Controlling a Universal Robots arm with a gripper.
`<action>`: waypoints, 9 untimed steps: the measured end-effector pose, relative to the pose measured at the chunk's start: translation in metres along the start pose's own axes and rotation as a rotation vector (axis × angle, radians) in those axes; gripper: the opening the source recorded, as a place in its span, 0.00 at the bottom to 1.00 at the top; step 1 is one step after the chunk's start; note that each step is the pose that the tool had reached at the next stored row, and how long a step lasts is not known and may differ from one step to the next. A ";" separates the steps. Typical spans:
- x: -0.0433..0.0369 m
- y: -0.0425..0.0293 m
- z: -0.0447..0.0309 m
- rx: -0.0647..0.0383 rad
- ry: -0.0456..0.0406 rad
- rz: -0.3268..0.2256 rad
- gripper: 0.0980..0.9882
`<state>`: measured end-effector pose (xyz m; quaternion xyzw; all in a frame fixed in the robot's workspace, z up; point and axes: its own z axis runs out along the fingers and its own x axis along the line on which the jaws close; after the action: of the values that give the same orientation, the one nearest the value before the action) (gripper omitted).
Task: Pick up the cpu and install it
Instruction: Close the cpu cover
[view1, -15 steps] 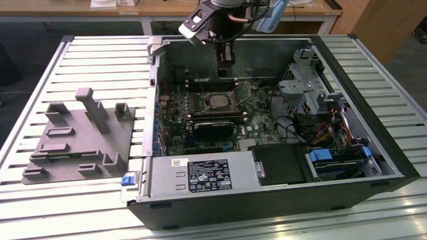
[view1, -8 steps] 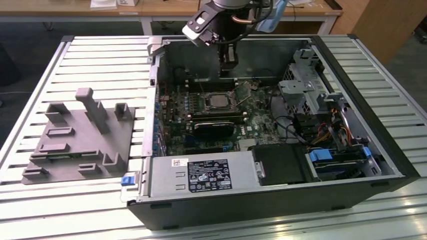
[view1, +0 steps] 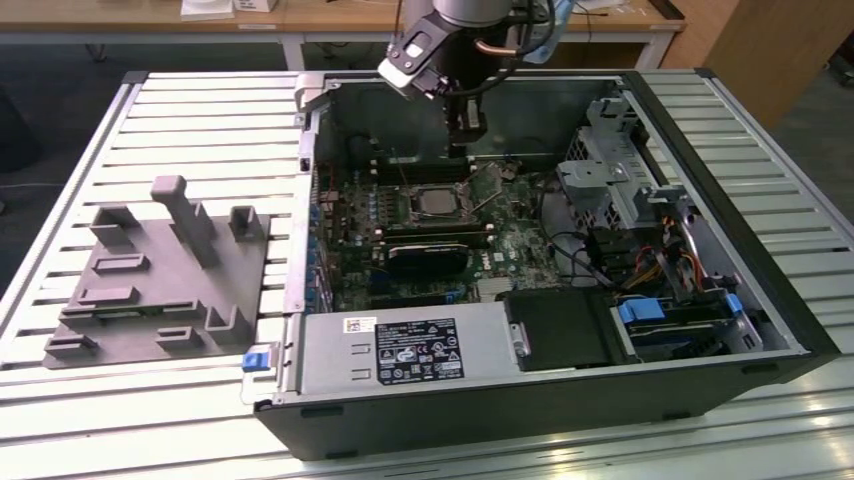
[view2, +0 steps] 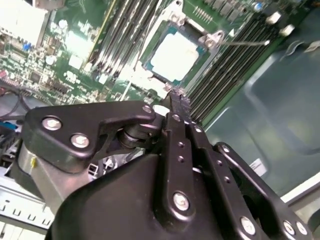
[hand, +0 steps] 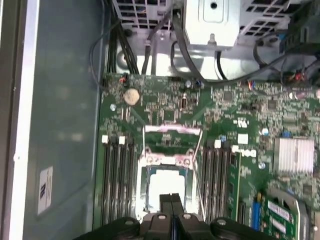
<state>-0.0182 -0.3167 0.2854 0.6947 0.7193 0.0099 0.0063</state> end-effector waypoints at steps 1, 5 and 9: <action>-0.0001 0.0035 0.0007 0.000 -0.0001 0.000 0.01; -0.0003 0.0088 0.0035 0.000 0.0000 0.000 0.01; -0.0009 0.0104 0.0081 0.000 0.0000 0.000 0.01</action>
<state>-0.0076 -0.3172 0.2775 0.6946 0.7193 0.0099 0.0063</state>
